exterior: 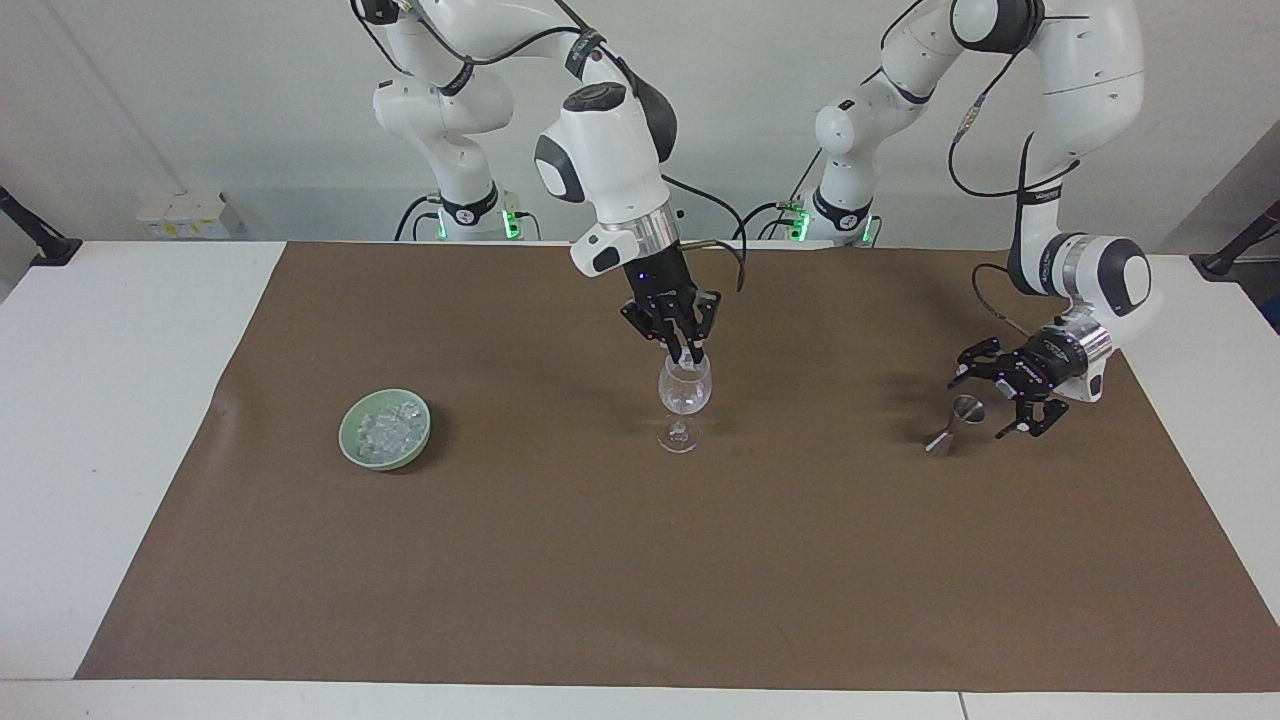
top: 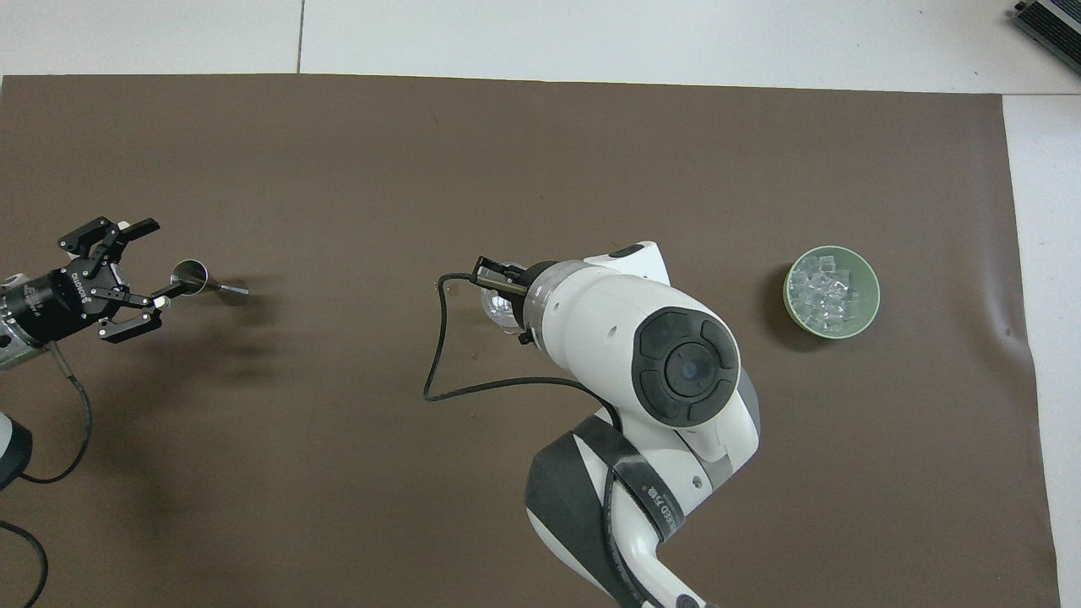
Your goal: Pour wine and add ice with both arms
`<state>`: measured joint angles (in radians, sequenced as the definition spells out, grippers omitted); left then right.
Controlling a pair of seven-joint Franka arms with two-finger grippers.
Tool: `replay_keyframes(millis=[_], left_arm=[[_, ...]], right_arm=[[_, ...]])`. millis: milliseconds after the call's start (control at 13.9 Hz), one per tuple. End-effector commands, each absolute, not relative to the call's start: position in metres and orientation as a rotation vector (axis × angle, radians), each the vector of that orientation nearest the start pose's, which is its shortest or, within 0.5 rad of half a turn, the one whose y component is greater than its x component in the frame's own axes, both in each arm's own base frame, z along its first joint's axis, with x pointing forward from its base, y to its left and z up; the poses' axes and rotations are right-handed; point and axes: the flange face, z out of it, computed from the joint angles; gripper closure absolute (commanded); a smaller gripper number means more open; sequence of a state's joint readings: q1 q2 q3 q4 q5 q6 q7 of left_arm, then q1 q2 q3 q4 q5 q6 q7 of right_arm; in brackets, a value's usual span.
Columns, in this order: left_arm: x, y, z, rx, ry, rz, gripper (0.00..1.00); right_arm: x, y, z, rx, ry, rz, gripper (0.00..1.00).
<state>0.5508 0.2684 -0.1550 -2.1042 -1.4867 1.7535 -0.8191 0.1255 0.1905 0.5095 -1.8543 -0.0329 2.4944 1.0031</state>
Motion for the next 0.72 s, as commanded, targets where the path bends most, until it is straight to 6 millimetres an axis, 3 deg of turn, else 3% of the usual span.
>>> replay_keyframes(millis=[0, 72, 359, 647], left_arm=[[0.557, 0.129, 0.356, 0.928, 1.562, -0.829, 0.00], [0.561, 0.128, 0.371, 0.960, 1.569, -0.808, 0.00], [0.572, 0.119, 0.414, 1.096, 1.602, -0.696, 0.00], [0.580, 0.106, 0.447, 1.252, 1.600, -0.577, 0.00]], right_arm=[[0.530, 0.371, 0.484, -2.660, 0.527, -0.414, 0.18], [0.532, 0.371, 0.488, -2.659, 0.523, -0.427, 0.00], [0.546, 0.351, 0.499, -2.686, 0.503, -0.510, 0.00], [0.570, 0.300, 0.509, -2.762, 0.480, -0.595, 0.00]])
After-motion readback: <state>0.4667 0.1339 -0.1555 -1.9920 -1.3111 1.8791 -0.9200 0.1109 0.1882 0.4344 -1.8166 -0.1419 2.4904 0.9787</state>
